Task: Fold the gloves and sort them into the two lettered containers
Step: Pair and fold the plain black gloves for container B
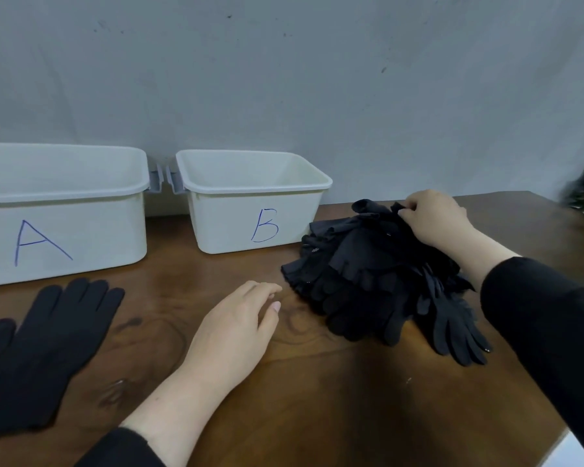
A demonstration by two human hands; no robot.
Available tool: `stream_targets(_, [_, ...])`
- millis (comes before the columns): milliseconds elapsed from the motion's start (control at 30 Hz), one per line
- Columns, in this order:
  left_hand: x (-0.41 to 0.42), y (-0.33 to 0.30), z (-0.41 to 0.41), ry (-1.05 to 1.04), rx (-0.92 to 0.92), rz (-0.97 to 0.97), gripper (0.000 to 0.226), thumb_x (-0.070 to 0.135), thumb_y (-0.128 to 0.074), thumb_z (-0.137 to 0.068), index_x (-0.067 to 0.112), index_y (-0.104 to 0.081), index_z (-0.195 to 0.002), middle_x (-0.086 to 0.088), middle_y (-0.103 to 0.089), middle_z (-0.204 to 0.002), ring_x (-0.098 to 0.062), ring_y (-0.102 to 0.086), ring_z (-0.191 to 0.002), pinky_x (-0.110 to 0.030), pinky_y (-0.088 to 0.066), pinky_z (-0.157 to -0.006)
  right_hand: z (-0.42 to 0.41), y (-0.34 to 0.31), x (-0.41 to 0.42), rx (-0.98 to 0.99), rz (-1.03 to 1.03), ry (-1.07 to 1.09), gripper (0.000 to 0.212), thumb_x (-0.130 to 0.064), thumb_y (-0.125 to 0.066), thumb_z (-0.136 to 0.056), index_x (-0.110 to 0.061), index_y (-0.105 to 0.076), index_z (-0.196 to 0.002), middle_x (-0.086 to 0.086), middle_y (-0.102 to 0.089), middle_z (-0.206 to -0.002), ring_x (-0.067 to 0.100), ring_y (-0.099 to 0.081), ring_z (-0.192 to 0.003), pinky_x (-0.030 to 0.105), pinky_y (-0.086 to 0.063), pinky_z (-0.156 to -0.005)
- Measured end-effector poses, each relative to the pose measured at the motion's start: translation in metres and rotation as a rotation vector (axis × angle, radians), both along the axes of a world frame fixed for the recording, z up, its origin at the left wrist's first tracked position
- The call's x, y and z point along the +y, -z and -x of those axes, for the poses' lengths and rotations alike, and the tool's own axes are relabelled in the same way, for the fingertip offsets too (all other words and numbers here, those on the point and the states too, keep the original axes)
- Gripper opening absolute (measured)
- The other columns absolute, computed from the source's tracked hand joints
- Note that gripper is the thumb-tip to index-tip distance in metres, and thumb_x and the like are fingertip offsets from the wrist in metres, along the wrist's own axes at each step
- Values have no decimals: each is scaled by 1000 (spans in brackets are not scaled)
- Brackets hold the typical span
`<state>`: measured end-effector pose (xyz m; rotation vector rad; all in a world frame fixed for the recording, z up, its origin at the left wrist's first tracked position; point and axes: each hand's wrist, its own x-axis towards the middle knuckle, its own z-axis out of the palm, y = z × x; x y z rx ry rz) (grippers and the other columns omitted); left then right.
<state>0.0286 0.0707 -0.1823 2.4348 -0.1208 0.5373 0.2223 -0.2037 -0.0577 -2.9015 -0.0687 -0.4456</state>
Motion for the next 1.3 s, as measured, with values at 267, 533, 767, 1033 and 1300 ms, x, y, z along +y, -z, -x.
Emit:
stream_targets(267, [2,-1,1,-13,-6,9,32,37,-46,-101,30,-59,-130,25,-55,-117,3,-52,-99,-13,-42,-85,26,-50,7,-329,-618,-223,20,-29,-50,-103,-15,-65,-107,-1,-66,-91,18,-62,-84,30,-46,-71])
stream_targets(533, [1,-14,12,1,-34,522,31,48,-49,-95,38,-62,-121,23,-66,-109,6,-59,-106,-7,-44,-86,90,-80,59,-123,-1051,-467,21,-31,-54,-100,-27,-69,-86,-5,-65,-80,13,-60,-73,32,-49,-66])
stream_targets(767, [12,-34,34,96,206,1586,66,65,-52,-74,27,-65,-126,2,-70,-124,-21,-67,-114,-45,-49,-104,161,12,131,249,-919,-523,19,-30,-53,-104,-24,-69,-97,-9,-75,-87,9,-68,-79,32,-51,-75])
stream_targets(1033, [59,-37,68,-15,61,1476,57,11,-66,-93,40,-50,-140,-1,-67,-126,-17,-66,-115,-39,-53,-99,179,58,176,454,-1291,-418,16,-29,-59,-102,-22,-72,-97,4,-75,-92,20,-71,-86,40,-56,-79])
stream_targets(1300, [103,-20,87,-423,-67,229,29,35,-53,-99,35,-57,-128,22,-56,-115,6,-52,-110,-6,-40,-89,180,113,192,233,-640,-480,39,-42,-69,-92,-37,-48,-124,-16,-57,-107,-1,-57,-96,15,-43,-73])
